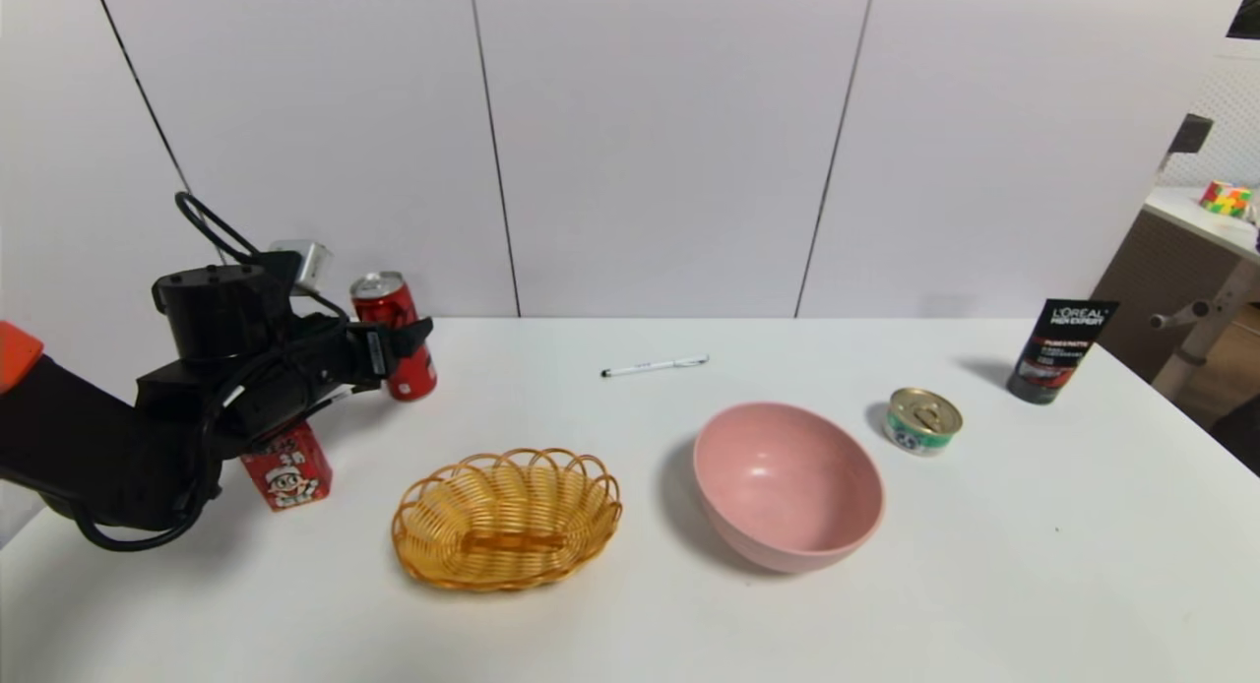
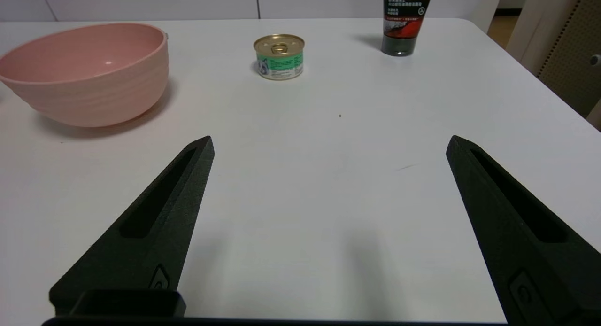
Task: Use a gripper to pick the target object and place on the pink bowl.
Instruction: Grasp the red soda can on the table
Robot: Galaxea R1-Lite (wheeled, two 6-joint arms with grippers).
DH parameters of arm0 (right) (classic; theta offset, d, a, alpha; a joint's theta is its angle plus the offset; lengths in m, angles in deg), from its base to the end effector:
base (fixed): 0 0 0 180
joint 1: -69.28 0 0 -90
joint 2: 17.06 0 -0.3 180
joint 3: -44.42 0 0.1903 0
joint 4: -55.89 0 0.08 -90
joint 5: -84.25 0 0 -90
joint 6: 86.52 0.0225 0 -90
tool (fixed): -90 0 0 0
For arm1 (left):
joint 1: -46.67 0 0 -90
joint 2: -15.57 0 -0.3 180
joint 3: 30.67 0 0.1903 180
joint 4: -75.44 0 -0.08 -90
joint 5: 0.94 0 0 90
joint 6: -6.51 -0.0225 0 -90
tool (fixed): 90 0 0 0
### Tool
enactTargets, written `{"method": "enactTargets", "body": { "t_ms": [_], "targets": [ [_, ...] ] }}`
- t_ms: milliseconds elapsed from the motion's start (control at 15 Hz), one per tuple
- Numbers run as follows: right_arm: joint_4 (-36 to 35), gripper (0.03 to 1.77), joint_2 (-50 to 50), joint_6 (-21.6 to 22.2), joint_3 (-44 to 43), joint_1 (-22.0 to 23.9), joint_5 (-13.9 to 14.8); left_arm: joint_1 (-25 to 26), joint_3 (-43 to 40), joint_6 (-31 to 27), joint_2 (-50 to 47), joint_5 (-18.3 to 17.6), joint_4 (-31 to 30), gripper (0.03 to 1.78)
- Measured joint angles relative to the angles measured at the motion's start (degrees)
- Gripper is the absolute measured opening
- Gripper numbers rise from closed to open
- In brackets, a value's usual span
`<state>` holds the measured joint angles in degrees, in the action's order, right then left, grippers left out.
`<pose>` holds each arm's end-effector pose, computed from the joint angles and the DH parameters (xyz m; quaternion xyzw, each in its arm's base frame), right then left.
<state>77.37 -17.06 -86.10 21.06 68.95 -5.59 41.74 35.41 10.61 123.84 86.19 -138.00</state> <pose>-0.0229 -0.0002 0.0788 0.0037 -0.0164 0.0015 0.9999 0.3350 -0.0300 0.1415 -0.0342 0.0786 -0.0650 0.9942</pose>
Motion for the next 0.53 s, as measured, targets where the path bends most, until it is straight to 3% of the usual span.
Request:
{"method": "enactTargets", "body": {
  "t_ms": [533],
  "targets": [
    [0.0, 1.71, 0.0, 0.0, 0.0, 0.0, 0.0, 0.0, 4.3, 0.3, 4.4, 0.0, 0.0, 1.69]
  ]
}}
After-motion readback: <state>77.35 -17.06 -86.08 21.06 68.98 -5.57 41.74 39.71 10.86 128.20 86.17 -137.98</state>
